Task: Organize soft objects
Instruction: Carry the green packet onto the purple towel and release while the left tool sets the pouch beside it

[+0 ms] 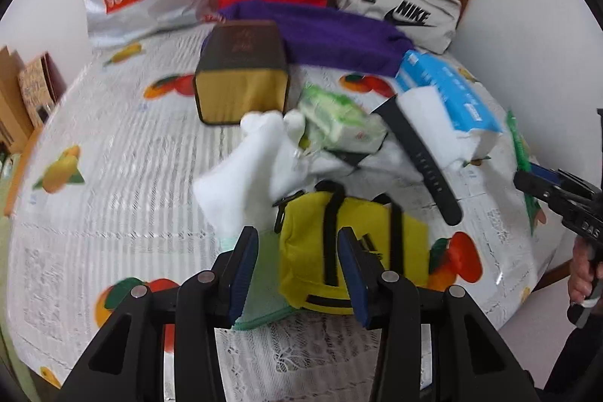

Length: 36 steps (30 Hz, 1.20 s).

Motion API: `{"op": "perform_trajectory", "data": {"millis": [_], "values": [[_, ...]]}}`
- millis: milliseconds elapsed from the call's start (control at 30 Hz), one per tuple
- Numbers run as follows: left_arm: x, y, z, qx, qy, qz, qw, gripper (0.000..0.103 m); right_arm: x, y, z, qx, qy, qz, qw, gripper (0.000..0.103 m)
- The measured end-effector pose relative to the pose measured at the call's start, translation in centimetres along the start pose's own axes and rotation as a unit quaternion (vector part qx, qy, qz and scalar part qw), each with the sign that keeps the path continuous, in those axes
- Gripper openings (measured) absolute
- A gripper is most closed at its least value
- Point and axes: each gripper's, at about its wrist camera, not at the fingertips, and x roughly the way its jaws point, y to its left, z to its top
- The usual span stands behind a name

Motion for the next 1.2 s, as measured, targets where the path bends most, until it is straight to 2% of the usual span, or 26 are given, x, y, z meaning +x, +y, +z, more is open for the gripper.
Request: {"op": "perform_trajectory", "data": {"millis": [33,67,200,533,667,833,1200], "values": [[0.2,0.1,0.0,-0.005,0.003,-0.009,0.9999,0.037,0.1,0.0,-0.1,0.000,0.001,0.001,1.000,0.041],[0.6,0.2,0.0,-0.008,0.009,-0.026,0.9996,0.021,0.1,0.0,-0.1,0.000,0.003,0.001,1.000,0.041],[0.1,-0.3,0.3,-0.001,0.001,-0.048,0.9988,0.011,0.1,0.2,0.1,-0.001,0.003,0.000,1.000,0.041],[-3.0,0.1,3.3,-0.005,-0.041,-0.075,0.9963,0.010,-1.6,0.3,3.1,-0.011,-0.021,-0.002,1.000,0.041],[-3.8,0.6,5.5,-0.007,-0.055,-0.069,0.9961,0.010,-1.8,0.0,4.9,-0.008,-0.028,0.000,1.000,0.041],[-3.4,1.0,9.5,-0.014,-0.062,-0.053,0.9966,0.010,-0.8,-1.1,7.8,0.003,-0.027,-0.009,1.000,0.041],[-0.3,1.1,19.7,-0.004,-0.072,-0.042,0.9965,0.010,3.8,-4.0,15.8,0.017,-0.029,-0.021,0.999,0.041]]}}
